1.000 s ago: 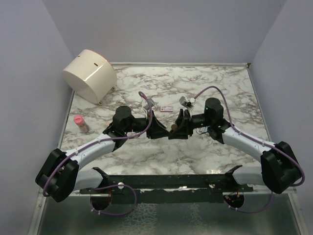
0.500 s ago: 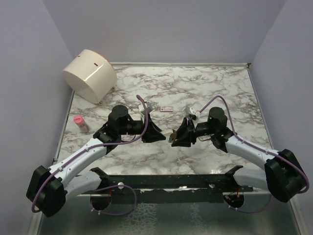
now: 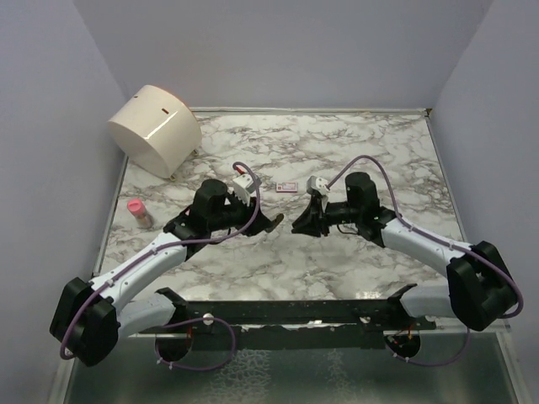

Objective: Unload the staples from the stapler

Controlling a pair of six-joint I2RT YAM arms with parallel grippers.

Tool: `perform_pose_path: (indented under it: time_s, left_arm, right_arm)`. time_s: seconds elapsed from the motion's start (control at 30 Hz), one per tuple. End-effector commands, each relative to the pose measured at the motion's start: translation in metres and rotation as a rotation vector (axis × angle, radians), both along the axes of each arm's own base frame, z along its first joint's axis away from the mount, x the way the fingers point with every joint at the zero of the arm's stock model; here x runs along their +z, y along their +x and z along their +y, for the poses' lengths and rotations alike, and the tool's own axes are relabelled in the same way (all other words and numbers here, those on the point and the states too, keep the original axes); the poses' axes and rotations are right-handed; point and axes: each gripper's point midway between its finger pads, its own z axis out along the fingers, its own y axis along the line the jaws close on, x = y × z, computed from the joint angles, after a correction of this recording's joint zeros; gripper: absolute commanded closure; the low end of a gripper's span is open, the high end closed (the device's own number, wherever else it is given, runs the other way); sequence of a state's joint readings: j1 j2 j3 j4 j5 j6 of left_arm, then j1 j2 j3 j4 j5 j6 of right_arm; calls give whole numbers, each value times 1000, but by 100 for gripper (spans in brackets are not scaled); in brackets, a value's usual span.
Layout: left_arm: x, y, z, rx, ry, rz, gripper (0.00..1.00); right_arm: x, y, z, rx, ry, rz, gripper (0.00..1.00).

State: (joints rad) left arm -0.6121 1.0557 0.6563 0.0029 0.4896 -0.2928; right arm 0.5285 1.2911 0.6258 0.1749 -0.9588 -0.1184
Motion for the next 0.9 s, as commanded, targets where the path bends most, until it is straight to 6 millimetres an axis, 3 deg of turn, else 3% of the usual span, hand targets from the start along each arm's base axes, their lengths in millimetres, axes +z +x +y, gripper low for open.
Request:
perform_pose_path:
  time_s: [0.0, 0.1, 0.23, 0.33, 0.4, 0.53, 0.63, 0.87]
  left_arm:
    - [-23, 26, 17, 176, 89, 60, 100]
    - [-35, 23, 12, 211, 52, 168, 100]
    - [-36, 22, 5, 239, -30, 224, 100]
    - [-30, 34, 12, 338, -50, 221, 100]
    - [-29, 43, 20, 445, -56, 253, 100]
    - [-30, 47, 23, 534, -70, 335, 100]
    - [-24, 49, 18, 542, -114, 363, 100]
    - [-17, 45, 10, 517, -173, 408, 100]
  right_arm:
    - [-3, 27, 2, -46, -60, -89, 99]
    - [-14, 36, 6, -63, -62, -87, 99]
    - [-20, 46, 12, -151, -25, 31, 97]
    - [-19, 41, 12, -198, 35, 111, 69]
    - [-18, 49, 6, -342, 66, 216, 55]
    - [-15, 44, 7, -429, 161, 333, 32]
    - [-19, 46, 8, -479, 170, 330, 31]
    - [-16, 43, 30, -401, 177, 225, 31]
